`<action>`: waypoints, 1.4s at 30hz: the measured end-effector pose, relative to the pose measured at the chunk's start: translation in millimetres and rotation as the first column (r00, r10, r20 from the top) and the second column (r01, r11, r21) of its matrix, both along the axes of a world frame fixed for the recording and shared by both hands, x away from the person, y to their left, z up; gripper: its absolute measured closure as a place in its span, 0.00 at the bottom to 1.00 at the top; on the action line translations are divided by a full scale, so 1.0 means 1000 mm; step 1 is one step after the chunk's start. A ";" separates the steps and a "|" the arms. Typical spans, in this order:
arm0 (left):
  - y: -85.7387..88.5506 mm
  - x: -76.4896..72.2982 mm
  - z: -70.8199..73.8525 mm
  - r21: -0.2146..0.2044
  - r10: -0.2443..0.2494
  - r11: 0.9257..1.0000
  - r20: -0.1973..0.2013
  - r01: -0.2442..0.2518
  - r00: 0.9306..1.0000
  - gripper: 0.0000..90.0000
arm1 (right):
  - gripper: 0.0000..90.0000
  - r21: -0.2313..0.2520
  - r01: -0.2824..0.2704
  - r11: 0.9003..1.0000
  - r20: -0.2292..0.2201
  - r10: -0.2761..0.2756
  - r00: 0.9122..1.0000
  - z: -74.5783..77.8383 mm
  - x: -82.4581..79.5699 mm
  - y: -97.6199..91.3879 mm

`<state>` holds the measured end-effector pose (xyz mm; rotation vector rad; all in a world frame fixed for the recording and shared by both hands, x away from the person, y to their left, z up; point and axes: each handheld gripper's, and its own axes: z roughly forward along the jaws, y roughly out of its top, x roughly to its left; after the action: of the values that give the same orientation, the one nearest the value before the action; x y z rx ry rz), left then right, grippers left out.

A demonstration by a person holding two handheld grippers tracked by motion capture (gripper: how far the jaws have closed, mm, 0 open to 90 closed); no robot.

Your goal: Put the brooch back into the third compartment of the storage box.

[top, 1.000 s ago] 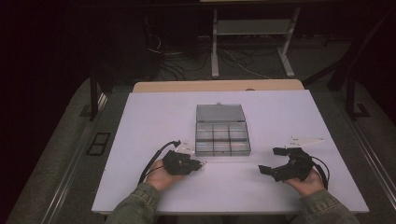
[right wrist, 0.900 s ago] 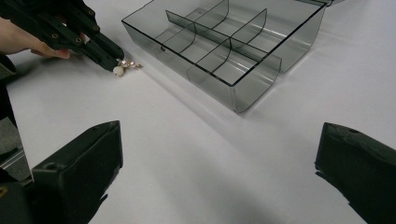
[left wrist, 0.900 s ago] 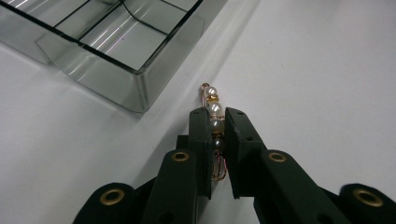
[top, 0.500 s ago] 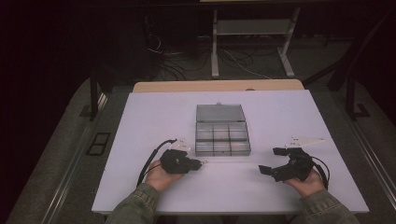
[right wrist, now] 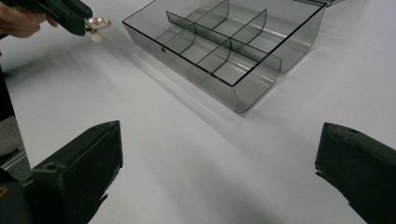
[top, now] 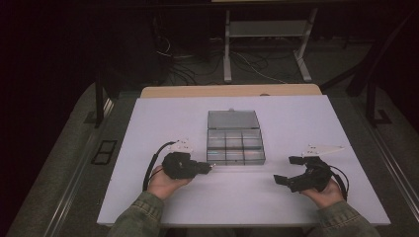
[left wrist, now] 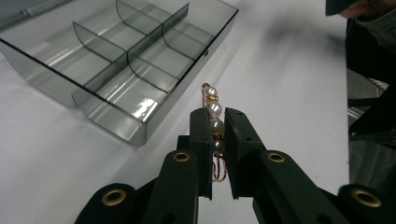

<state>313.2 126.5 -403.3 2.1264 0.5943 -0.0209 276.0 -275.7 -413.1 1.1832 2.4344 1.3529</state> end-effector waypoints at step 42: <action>-0.044 0.036 0.056 -0.010 -0.041 0.999 0.080 0.042 0.996 0.90 | 0.01 0.005 0.004 1.000 0.011 -0.004 1.000 0.001 -0.001 -0.004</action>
<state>349.2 82.9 -346.8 2.1181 0.5023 0.0371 275.5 -280.2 -412.1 1.1774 2.4211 1.3623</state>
